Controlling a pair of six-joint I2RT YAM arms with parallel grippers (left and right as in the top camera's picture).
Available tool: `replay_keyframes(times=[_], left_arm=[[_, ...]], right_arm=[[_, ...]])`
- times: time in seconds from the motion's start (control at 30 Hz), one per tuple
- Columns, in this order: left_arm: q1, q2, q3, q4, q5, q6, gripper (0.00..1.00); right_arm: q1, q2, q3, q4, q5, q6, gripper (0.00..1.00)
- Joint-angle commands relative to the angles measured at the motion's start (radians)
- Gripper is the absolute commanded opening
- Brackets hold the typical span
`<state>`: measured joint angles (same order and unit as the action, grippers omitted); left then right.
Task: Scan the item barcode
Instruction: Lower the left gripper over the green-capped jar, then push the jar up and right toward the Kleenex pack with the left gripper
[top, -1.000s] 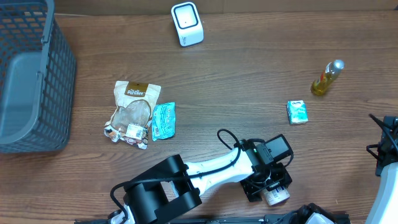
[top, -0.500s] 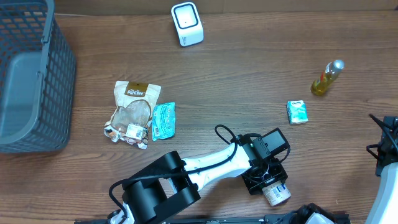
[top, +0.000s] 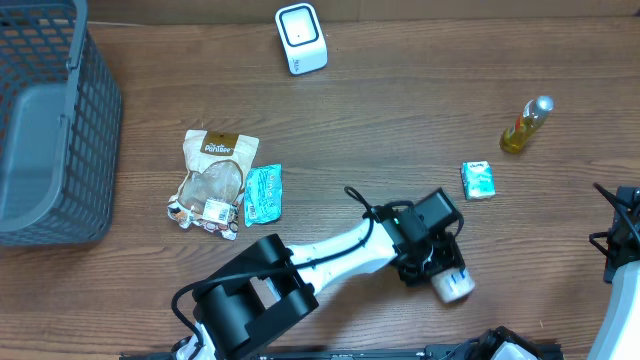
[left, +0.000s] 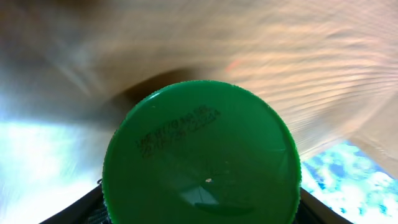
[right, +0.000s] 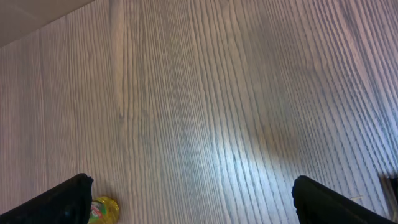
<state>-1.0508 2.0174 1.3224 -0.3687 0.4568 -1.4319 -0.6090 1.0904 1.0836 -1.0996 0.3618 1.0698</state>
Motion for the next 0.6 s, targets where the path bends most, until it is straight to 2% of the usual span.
replay_keyframes(times=[0.0, 0.4, 0.57], left_arm=[[0.050, 0.016, 0.012, 0.068, -0.045, 0.141, 0.62], [0.121, 0.020, 0.012, 0.321, -0.198, 0.354, 0.61], [0.122, 0.051, 0.012, 0.372, -0.180, 0.356, 0.64]], right_arm=[[-0.004, 0.000, -0.003, 0.003, -0.001, 0.004, 1.00], [-0.004, 0.000, -0.003, 0.003, -0.001, 0.003, 1.00], [-0.004, 0.000, -0.003, 0.003, -0.001, 0.003, 1.00]])
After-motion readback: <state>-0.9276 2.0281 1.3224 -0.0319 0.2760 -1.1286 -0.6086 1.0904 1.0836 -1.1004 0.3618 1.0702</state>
